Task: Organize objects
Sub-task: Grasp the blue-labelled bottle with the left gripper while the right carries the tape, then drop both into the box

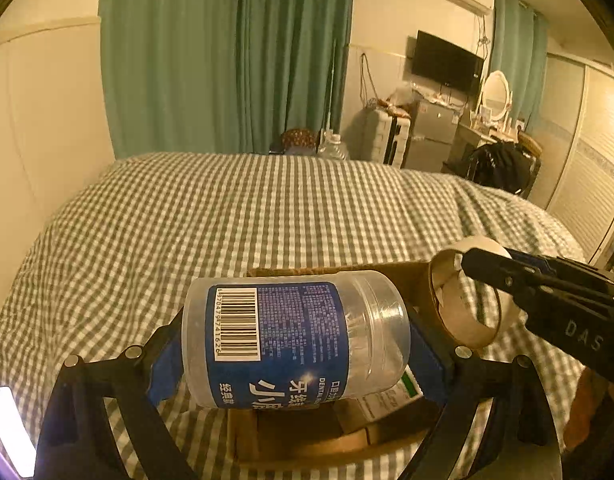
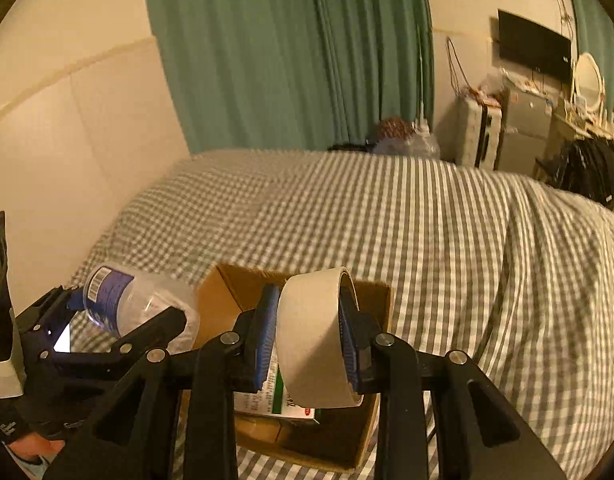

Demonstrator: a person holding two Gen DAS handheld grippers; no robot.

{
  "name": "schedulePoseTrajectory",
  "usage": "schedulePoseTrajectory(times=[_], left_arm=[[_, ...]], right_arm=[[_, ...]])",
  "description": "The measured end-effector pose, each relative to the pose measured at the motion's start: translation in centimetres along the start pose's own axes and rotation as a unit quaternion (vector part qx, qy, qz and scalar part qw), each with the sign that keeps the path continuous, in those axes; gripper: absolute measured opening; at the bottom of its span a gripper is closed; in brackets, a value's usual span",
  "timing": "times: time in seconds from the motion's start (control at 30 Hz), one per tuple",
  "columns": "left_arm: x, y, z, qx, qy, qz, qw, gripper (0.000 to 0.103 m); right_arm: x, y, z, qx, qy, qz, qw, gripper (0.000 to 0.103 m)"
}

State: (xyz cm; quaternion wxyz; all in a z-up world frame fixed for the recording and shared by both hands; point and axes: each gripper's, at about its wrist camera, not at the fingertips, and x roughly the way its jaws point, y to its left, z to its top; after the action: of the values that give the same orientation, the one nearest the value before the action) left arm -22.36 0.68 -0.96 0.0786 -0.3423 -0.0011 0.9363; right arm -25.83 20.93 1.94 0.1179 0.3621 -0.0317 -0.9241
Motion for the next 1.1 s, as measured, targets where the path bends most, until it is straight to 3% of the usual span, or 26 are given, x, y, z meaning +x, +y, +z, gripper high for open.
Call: schedulePoseTrajectory(times=[0.1, 0.17, 0.23, 0.3, 0.53, 0.73, 0.93, 1.1], left_arm=[[1.5, 0.1, -0.8, -0.001, 0.019, -0.006, 0.9998, 0.094], [1.9, 0.2, -1.0, -0.001, 0.028, -0.005, 0.9996, 0.094], [2.1, 0.4, -1.2, 0.002, 0.035, -0.004, 0.9994, 0.095], [1.3, -0.1, -1.3, 0.007, 0.033, 0.002, 0.9994, 0.095], [-1.7, 0.0, -0.2, 0.011, -0.009, 0.015, 0.9998, 0.101], [-1.9, 1.8, 0.0, -0.008, -0.005, 0.032, 0.9995, 0.101], [-2.1, 3.3, -2.0, -0.021, 0.004, 0.050, 0.9985, 0.101], [-3.8, 3.2, -4.5, -0.022, -0.005, 0.064, 0.9977, 0.101]], right_arm=[[0.7, -0.6, -0.5, 0.009, 0.008, 0.008, 1.000, 0.029], [0.6, -0.9, -0.8, 0.013, 0.009, 0.008, 1.000, 0.034], [-0.3, -1.3, -0.8, 0.016, -0.002, 0.013, 1.000, 0.062], [-1.7, -1.3, -0.9, 0.016, -0.020, 0.010, 1.000, 0.068], [-4.2, -0.8, 0.7, 0.007, -0.036, 0.034, 0.999, 0.069], [-3.9, -0.6, 1.6, 0.014, -0.025, 0.065, 0.997, 0.069], [-2.9, -0.9, 0.4, 0.014, -0.008, 0.044, 0.999, 0.069], [-5.0, -1.6, -2.6, -0.002, -0.007, 0.005, 1.000, 0.069]])
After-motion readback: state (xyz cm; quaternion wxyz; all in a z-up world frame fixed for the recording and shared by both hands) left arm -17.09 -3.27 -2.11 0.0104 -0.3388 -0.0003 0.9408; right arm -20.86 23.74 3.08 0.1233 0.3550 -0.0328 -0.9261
